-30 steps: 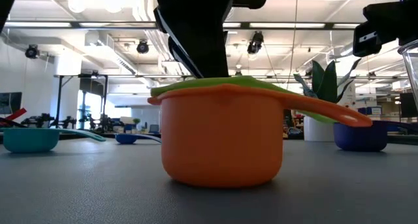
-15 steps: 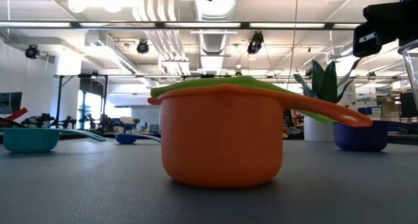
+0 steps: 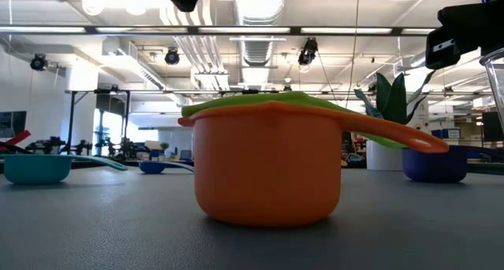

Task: Nest measuring cups in basket
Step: Stack the violet measuring cup on top of the green measuring cup

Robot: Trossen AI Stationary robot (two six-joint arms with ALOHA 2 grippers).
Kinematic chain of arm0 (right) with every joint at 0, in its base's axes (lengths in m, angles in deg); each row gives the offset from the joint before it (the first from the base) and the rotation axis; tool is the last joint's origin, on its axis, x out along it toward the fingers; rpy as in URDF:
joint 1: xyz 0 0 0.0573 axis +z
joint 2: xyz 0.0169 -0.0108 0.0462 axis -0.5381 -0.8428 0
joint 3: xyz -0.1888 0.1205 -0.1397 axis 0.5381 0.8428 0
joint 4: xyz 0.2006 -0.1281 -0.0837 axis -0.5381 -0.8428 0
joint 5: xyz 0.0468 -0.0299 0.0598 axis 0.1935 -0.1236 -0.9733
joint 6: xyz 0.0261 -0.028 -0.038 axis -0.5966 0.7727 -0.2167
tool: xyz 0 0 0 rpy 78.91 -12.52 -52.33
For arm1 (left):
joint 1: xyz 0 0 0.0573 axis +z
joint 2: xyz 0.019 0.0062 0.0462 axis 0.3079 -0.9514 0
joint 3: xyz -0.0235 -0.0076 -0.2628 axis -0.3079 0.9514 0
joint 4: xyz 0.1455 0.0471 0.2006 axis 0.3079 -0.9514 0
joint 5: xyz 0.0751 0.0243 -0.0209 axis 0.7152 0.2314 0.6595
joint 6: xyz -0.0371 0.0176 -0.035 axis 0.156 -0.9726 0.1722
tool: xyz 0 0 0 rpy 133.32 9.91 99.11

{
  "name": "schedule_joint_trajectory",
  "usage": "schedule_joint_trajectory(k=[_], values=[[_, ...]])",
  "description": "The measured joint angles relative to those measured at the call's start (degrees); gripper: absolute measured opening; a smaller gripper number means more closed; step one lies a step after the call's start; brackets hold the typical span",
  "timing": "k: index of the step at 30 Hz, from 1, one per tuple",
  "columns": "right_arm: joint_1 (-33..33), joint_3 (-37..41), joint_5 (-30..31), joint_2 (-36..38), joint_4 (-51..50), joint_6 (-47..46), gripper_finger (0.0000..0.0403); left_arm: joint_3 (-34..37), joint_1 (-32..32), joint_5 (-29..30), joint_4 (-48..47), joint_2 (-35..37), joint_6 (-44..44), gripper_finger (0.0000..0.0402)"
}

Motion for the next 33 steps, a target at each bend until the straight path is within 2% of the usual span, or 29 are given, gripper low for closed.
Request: schedule_joint_trajectory(k=[4, 7, 15, 20, 28, 33], values=[[0.0, 0.0, 0.0, 0.0, 0.0, 0.0, 0.0009, 5.4, 2.5, -1.0, 12.0, 0.4, -2.3, 0.0086], [0.0, 0.0, 0.0, 0.0, 0.0, 0.0, 0.0009, 7.0, 4.8, -3.1, 15.2, -0.1, -2.3, 0.0086], [0.0, 0.0, 0.0, 0.0, 0.0, 0.0, 0.0009, 3.4, 6.4, -7.4, 15.3, -3.2, -1.7, 0.0086], [0.0, 0.0, 0.0, 0.0, 0.0, 0.0, 0.0009, -0.3, 6.4, -12.9, 14.2, -3.6, -1.9, 0.0086], [0.0, 0.0, 0.0, 0.0, 0.0, 0.0, 0.0009, -1.5, 6.7, -13.3, 8.7, -2.2, -2.3, 0.0086], [0.0, 0.0, 0.0, 0.0, 2.3, 0.0, 0.0009, 0.2, 8.1, -13.1, 8.2, -0.6, -3.4, 0.0086]])
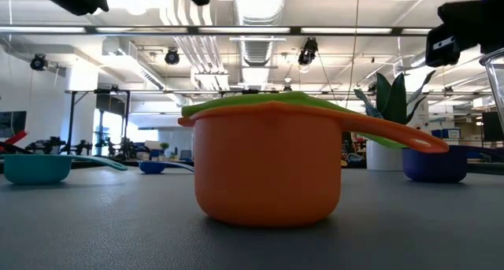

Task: Nest measuring cups in basket
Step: Stack the violet measuring cup on top of the green measuring cup

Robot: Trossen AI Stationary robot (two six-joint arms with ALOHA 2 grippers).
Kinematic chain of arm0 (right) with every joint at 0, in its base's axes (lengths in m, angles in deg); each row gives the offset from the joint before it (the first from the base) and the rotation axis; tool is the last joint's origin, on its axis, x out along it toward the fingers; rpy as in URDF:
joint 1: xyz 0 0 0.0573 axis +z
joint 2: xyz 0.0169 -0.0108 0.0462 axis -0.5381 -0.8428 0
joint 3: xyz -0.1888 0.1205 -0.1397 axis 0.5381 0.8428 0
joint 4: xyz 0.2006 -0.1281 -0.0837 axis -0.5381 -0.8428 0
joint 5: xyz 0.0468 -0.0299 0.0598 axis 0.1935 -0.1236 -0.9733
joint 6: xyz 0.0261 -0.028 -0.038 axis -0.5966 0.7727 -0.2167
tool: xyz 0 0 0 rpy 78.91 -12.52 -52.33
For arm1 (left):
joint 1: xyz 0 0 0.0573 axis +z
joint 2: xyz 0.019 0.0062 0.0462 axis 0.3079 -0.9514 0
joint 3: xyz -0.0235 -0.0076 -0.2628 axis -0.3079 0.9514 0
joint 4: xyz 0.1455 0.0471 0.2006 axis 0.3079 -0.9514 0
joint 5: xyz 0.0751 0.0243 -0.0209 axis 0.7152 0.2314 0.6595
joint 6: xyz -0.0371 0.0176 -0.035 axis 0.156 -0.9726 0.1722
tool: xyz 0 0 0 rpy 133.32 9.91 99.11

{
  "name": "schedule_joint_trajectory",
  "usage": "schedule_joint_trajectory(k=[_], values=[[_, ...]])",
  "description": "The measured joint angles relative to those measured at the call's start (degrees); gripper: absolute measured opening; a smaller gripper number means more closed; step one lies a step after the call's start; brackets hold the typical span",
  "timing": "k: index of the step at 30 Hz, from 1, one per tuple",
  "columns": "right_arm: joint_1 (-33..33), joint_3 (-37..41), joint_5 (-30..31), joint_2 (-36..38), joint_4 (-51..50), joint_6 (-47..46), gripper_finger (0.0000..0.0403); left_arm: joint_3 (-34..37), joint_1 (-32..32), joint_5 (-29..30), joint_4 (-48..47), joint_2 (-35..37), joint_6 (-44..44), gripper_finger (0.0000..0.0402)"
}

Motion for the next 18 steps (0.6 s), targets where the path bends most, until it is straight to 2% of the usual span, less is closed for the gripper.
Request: schedule_joint_trajectory(k=[5, 10, 14, 18], values=[[0.0, 0.0, 0.0, 0.0, 4.1, -0.9, 0.0009, 3.4, 2.7, 0.1, 1.2, 1.1, 0.5, 0.0086], [0.0, 0.0, 0.0, 0.0, 9.7, -2.8, 0.0009, 5.5, 5.7, 0.0, 6.9, 0.9, 4.3, 0.0086], [0.0, 0.0, 0.0, 0.0, 13.5, -8.9, 0.0009, 5.9, 6.4, -2.0, 8.0, 0.9, 4.7, 0.0086], [0.0, 0.0, 0.9, -0.1, 13.3, -9.6, 0.0009, 5.9, 6.4, -2.7, 8.0, 0.9, 4.4, 0.0086]])
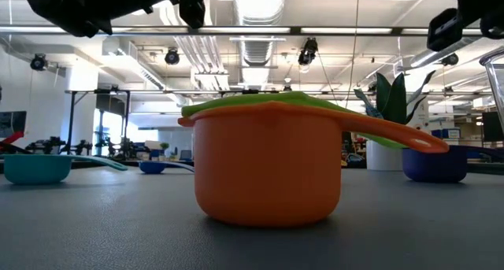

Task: Nest measuring cups in basket
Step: Stack the violet measuring cup on top of the green measuring cup

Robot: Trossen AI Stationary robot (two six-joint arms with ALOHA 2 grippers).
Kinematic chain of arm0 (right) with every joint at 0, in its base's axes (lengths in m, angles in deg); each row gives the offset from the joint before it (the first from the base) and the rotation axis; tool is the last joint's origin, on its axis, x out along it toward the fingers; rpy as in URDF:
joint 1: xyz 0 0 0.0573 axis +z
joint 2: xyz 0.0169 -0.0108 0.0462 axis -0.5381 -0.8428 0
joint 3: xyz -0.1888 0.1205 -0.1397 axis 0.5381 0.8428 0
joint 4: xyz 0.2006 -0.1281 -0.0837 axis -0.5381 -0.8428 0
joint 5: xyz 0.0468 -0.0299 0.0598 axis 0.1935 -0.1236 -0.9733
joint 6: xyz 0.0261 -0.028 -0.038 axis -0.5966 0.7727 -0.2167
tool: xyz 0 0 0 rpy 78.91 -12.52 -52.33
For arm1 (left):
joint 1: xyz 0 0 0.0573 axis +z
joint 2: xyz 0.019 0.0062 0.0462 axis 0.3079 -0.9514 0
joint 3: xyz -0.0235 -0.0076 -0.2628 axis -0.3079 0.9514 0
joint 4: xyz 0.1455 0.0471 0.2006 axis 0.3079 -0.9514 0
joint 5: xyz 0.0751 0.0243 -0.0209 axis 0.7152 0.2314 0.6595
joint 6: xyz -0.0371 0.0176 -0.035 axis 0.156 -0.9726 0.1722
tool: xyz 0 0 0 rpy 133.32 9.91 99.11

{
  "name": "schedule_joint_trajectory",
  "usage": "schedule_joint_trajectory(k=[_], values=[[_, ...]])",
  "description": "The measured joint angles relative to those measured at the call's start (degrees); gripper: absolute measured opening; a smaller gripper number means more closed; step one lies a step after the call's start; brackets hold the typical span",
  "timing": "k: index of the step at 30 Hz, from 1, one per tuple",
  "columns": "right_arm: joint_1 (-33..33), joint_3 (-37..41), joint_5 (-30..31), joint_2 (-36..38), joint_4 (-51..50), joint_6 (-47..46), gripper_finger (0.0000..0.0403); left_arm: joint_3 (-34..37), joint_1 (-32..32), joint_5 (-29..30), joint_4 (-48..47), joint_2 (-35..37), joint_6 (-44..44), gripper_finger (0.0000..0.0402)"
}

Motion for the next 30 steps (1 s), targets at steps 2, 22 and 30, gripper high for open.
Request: schedule_joint_trajectory(k=[2, 22, 30], values=[[0.0, 0.0, 3.3, 0.0, 0.0, -0.3, 0.0009, 0.0, 0.0, 0.0, 0.1, 0.0, 0.0, 0.0086], [0.0, -23.7, 17.7, -27.3, -35.7, -15.1, 0.0009, 2.0, 0.6, -0.2, -2.2, 3.5, 0.0, 0.0086], [0.0, -26.8, 18.6, -40.0, -37.7, -16.1, 0.0009, 7.3, 0.7, 0.3, -2.0, 10.3, 0.1, 0.0086]])
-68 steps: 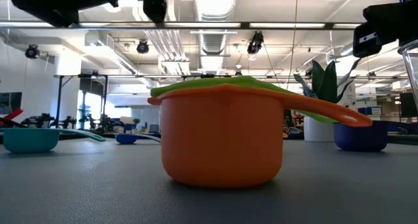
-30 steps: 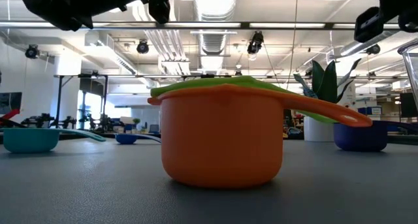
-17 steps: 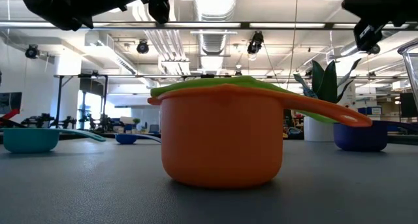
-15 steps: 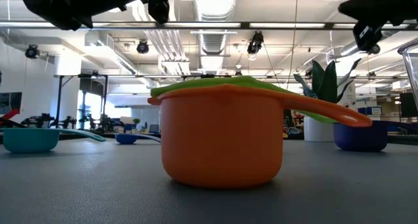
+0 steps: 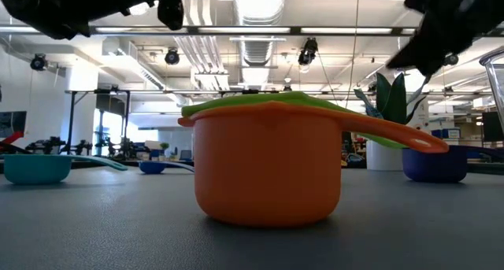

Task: Nest measuring cups in basket
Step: Stack the violet measuring cup on top of the green measuring cup

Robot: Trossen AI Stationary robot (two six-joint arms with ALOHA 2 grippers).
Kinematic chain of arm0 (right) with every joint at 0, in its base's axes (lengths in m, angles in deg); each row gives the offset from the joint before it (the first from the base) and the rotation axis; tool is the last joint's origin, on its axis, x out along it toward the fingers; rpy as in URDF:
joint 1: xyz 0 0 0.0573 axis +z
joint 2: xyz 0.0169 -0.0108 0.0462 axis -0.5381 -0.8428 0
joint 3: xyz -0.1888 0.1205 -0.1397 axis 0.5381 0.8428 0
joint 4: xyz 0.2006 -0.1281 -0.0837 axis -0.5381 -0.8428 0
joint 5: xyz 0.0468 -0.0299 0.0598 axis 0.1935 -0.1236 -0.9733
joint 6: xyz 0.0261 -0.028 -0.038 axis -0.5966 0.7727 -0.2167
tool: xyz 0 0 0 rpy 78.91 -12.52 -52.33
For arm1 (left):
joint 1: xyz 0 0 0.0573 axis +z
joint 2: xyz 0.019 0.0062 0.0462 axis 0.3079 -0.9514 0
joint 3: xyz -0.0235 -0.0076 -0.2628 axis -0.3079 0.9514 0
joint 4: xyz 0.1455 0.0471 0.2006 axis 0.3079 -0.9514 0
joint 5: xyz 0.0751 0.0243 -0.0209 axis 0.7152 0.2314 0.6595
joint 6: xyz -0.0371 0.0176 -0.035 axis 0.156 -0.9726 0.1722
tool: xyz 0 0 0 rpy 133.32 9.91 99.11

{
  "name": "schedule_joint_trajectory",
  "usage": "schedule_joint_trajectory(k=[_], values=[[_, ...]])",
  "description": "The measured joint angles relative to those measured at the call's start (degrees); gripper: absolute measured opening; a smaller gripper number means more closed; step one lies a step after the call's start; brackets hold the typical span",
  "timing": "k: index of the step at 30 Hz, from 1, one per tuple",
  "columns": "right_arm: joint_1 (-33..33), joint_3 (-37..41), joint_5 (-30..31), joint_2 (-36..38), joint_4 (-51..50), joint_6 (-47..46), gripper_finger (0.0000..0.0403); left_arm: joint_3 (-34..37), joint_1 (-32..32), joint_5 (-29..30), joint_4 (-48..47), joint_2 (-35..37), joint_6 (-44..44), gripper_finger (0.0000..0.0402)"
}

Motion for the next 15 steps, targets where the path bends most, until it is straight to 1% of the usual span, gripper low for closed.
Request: schedule_joint_trajectory(k=[3, 5, 10, 13, 15], values=[[0.0, -0.3, 0.0, -3.0, -0.6, -0.9, 0.0009, 1.5, 0.0, 0.0, 0.0, 1.9, 0.6, 0.0086], [0.0, -1.2, 0.2, -4.4, 0.9, -1.4, 0.0009, 2.2, 0.0, 0.0, -0.1, 2.9, 1.0, 0.0086], [0.0, -1.8, -0.2, -7.0, 0.0, -1.2, 0.0009, 2.4, 0.0, 0.0, 0.0, 3.3, 1.7, 0.0086], [0.0, -2.5, -2.9, -7.2, 0.6, -1.0, 0.0009, 2.3, -0.1, 0.0, -0.1, 2.8, 2.2, 0.0086], [0.0, -2.2, -3.5, -7.1, -0.3, -1.3, 0.0009, 2.0, -0.1, 0.0, -0.1, 2.3, 2.2, 0.0086]])
